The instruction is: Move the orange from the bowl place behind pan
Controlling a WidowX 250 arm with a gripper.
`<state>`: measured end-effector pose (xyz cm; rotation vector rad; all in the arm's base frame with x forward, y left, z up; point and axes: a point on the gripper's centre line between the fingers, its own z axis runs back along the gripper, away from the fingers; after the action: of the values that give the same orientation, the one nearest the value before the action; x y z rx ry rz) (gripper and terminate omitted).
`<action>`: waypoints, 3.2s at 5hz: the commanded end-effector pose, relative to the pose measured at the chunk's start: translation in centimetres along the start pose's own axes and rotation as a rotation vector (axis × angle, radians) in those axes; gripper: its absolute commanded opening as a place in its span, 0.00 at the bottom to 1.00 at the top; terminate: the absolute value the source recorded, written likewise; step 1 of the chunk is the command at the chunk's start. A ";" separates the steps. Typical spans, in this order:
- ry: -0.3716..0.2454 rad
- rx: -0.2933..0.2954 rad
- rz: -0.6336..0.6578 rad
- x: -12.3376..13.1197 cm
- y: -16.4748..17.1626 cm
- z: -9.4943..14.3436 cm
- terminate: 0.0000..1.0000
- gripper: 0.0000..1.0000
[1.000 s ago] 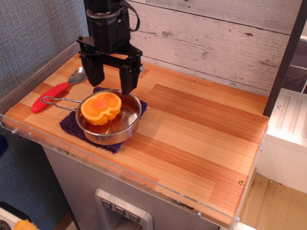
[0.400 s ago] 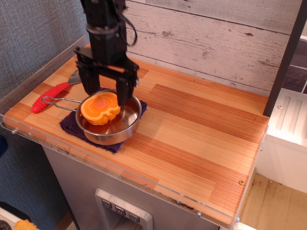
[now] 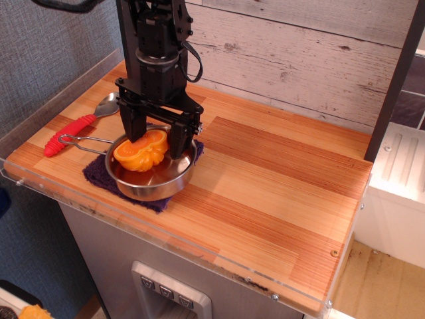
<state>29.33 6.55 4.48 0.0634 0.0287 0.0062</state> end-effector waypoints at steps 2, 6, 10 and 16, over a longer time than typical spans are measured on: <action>-0.002 -0.001 0.026 0.0 0.3 -0.2 0.00 1.00; -0.228 -0.120 0.155 3.1 5.7 10.5 0.00 0.00; -0.126 -0.016 0.148 9.7 6.7 2.5 0.00 0.00; -0.254 -0.091 0.043 6.4 4.5 12.1 0.00 1.00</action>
<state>36.43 9.99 14.52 -0.0417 -0.1677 0.0473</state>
